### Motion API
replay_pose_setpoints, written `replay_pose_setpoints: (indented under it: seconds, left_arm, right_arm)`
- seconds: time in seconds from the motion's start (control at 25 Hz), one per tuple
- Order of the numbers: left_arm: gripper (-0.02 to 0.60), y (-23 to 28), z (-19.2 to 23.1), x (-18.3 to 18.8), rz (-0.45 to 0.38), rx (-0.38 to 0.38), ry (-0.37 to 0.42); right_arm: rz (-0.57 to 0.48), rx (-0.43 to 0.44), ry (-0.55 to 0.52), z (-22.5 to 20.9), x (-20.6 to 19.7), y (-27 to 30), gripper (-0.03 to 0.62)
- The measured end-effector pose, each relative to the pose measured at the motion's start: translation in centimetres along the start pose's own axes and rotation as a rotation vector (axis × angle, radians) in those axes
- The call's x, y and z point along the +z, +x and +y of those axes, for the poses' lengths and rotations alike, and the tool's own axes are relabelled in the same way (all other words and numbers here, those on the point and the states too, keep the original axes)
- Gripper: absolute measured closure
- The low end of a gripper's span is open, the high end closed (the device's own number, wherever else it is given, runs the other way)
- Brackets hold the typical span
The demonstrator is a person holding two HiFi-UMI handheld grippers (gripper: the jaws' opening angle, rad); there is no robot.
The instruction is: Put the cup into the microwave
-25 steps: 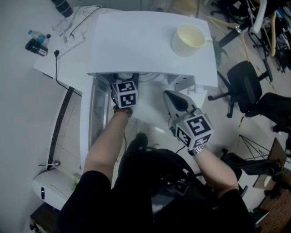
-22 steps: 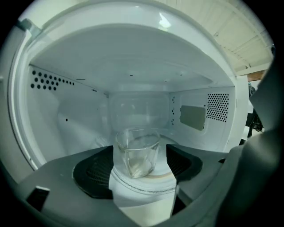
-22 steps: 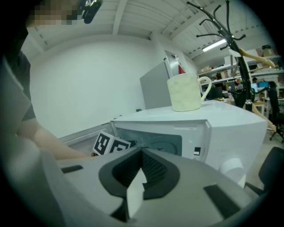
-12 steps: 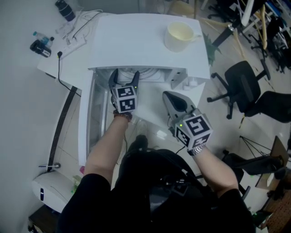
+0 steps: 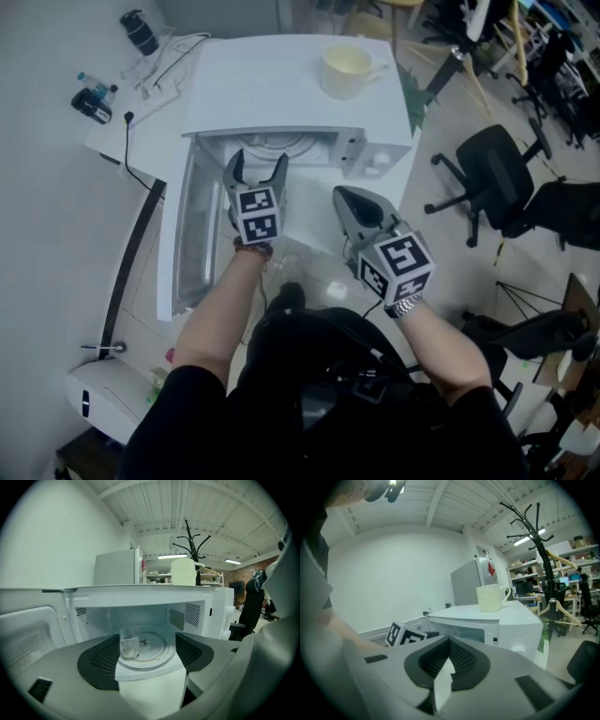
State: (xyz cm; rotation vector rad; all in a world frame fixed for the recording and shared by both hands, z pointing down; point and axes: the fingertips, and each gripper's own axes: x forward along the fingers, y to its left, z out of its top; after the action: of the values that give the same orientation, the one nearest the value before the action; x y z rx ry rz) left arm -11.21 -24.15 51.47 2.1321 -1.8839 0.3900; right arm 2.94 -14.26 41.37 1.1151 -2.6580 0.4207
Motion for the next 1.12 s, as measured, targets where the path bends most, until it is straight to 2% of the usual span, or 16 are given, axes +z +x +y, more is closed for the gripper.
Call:
replay_pose_setpoints:
  seconds: [0.76,0.84,0.88,1.12]
  left_arm:
    - [0.238,-7.4,-4.7,1.8,-0.055,-0.029,0.023]
    - [0.239,-8.0,-5.2,2.0,-0.059,-0.032,0.028]
    - [0.264,-8.3,-5.4,2.0,-0.062,-0.034,0.031]
    - [0.288,-9.5,-6.3,2.1,-0.067,-0.042,0.051]
  right_arm:
    - [-0.077,-0.036,-0.033,1.0,1.0,-6.3,0.574]
    - [-0.083,-0.04,-0.034,0.9,1.2,-6.8,0.548]
    - [-0.088,-0.042,-0.035,0.9,1.3,-6.9,0.534]
    - [-0.118,-0.051,-0.041,0.5,2.4,-7.4,0.505]
